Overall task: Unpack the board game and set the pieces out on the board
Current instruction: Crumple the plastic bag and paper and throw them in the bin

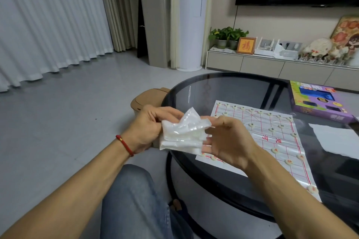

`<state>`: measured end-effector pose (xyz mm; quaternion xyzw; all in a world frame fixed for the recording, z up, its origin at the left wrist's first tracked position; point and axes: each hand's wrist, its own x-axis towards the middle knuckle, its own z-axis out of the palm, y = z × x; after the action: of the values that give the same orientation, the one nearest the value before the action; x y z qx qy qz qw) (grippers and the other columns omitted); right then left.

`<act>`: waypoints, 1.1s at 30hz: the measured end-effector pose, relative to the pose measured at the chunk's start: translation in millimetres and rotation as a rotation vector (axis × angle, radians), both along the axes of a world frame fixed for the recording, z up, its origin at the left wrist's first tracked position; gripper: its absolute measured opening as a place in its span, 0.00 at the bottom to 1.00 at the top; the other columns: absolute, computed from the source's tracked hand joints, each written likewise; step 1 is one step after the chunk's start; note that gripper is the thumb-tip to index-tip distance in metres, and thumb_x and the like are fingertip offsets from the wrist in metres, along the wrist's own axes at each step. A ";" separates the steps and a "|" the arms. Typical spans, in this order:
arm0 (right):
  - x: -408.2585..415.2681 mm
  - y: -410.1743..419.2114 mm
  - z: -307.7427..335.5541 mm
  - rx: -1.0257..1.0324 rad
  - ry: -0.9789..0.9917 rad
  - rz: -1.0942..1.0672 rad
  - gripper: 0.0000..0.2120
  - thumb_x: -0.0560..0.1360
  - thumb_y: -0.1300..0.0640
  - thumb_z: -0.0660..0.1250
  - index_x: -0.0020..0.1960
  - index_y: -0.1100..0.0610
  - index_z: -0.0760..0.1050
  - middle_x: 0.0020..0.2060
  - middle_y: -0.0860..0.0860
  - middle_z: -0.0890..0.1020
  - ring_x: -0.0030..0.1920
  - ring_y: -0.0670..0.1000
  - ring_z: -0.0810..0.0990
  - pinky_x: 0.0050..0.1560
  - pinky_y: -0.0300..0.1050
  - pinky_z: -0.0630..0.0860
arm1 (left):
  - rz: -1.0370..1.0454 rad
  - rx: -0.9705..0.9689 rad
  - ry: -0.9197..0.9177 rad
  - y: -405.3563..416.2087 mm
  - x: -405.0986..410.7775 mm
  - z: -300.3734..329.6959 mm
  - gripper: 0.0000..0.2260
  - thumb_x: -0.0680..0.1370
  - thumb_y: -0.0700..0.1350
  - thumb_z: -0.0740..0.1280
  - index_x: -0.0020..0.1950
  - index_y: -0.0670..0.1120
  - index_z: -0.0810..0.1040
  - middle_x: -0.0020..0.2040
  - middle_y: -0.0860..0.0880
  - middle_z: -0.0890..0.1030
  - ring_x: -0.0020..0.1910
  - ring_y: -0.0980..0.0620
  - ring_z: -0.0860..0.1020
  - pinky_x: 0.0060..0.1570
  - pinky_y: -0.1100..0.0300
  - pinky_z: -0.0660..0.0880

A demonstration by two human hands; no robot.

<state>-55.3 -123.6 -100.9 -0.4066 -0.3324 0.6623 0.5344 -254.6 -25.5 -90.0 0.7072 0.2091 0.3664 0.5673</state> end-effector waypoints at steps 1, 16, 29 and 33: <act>5.4 -2.6 1.0 -0.051 0.014 0.019 0.17 0.78 0.51 0.61 0.57 0.61 0.82 0.65 0.66 0.78 0.63 0.69 0.79 0.63 0.67 0.77 | -0.023 0.111 0.050 -1.9 6.6 2.4 0.17 0.68 0.24 0.67 0.39 0.44 0.87 0.48 0.48 0.86 0.47 0.49 0.84 0.44 0.58 0.81; 86.0 -42.4 2.6 -0.008 -0.260 -0.328 0.17 0.75 0.71 0.70 0.63 0.61 0.78 0.58 0.56 0.83 0.54 0.57 0.86 0.48 0.48 0.84 | -0.268 -0.335 0.213 -8.3 106.2 7.9 0.18 0.79 0.27 0.60 0.62 0.40 0.82 0.63 0.45 0.82 0.63 0.43 0.79 0.57 0.51 0.80; 122.2 -37.9 -4.1 -0.049 -0.373 -0.896 0.06 0.79 0.46 0.64 0.52 0.48 0.73 0.50 0.49 0.80 0.49 0.50 0.82 0.49 0.49 0.83 | 0.183 -0.088 0.250 -67.1 227.0 -15.4 0.10 0.79 0.47 0.71 0.58 0.48 0.76 0.53 0.47 0.82 0.48 0.47 0.84 0.39 0.52 0.84; 124.3 -29.0 -18.0 -0.005 -0.775 -1.255 0.15 0.80 0.40 0.63 0.50 0.52 0.75 0.38 0.44 0.81 0.38 0.45 0.82 0.36 0.37 0.76 | 0.197 -0.500 0.119 -85.3 261.5 -11.0 0.17 0.71 0.57 0.72 0.55 0.50 0.80 0.50 0.46 0.85 0.48 0.46 0.85 0.44 0.44 0.84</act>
<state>69.0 -152.6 -118.9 -0.7263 -0.2006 0.0413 0.6561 7.0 -110.8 -101.0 0.5418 0.3937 0.3147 0.6726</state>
